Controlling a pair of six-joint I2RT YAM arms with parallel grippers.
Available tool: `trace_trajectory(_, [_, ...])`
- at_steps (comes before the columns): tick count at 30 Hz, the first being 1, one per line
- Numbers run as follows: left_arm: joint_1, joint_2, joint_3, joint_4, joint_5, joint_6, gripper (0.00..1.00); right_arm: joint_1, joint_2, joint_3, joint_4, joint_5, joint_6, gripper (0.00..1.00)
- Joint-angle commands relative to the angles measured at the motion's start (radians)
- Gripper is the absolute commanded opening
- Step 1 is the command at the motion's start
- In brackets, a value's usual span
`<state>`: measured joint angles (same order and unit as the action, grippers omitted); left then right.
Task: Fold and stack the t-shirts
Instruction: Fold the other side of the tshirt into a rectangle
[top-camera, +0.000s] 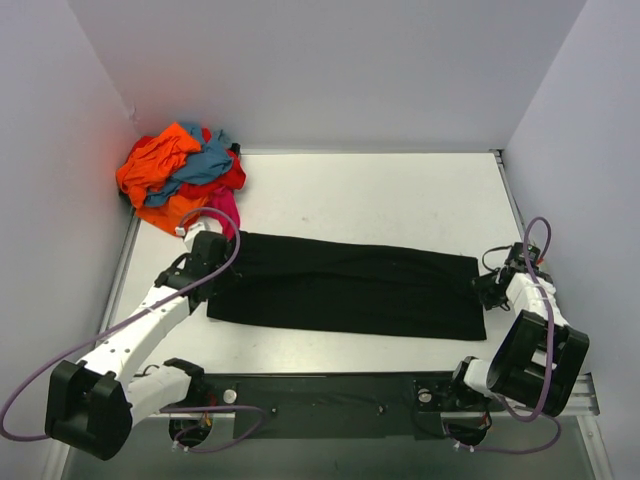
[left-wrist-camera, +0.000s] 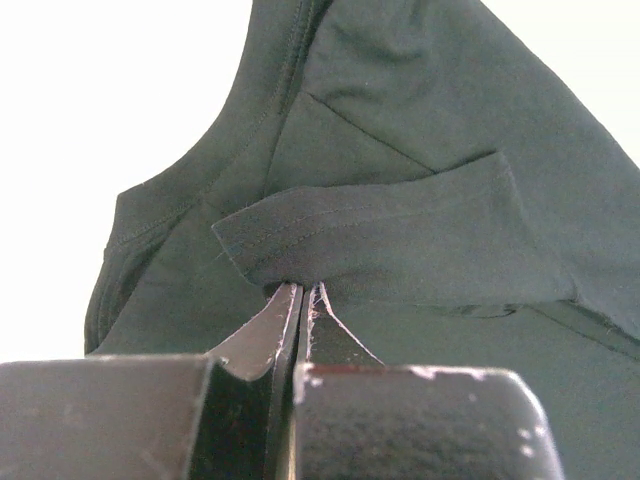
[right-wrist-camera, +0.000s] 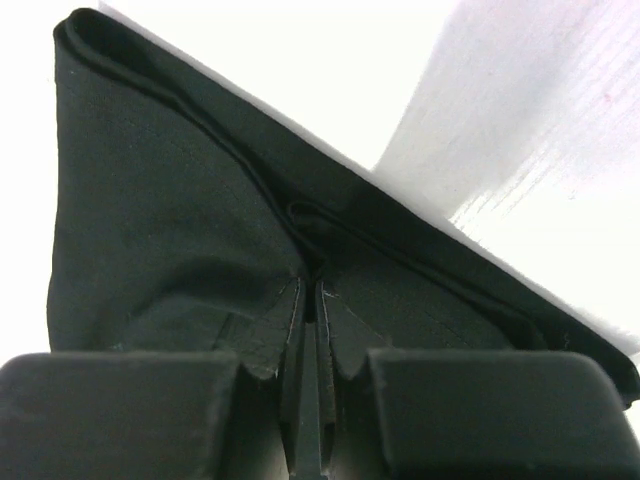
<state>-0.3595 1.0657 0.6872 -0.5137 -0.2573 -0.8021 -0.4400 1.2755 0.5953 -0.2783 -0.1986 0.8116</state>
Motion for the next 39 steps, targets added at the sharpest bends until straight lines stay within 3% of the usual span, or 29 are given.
trace_trajectory(1, [0.037, 0.013, 0.069, 0.027, -0.020, 0.026, 0.00, 0.006, 0.028, 0.049, 0.002, -0.013, 0.018, 0.00])
trace_trajectory(10, [0.113, 0.166, 0.267, 0.139, -0.046, 0.027, 0.00, 0.015, 0.200, 0.241, 0.074, -0.027, 0.130, 0.00])
trace_trajectory(13, [0.129, 0.284, 0.349, 0.210, -0.022, 0.020, 0.00, 0.029, 0.293, 0.372, 0.059, -0.030, 0.155, 0.00])
trace_trajectory(21, [0.137, 0.638, 0.796, 0.205, -0.019, 0.079, 0.00, 0.044, 0.496, 0.636, 0.007, -0.067, 0.169, 0.00])
trace_trajectory(25, [0.146, 0.727, 0.906, 0.205, -0.036, 0.119, 0.00, 0.046, 0.567, 0.710, -0.004, -0.091, 0.155, 0.00])
trace_trajectory(32, [0.156, 0.766, 0.931, 0.213, 0.001, 0.138, 0.00, 0.047, 0.636, 0.819, -0.033, -0.119, 0.130, 0.00])
trace_trajectory(39, [0.151, 0.699, 0.761, 0.316, 0.066, 0.121, 0.00, 0.040, 0.567, 0.772, -0.045, -0.116, 0.123, 0.00])
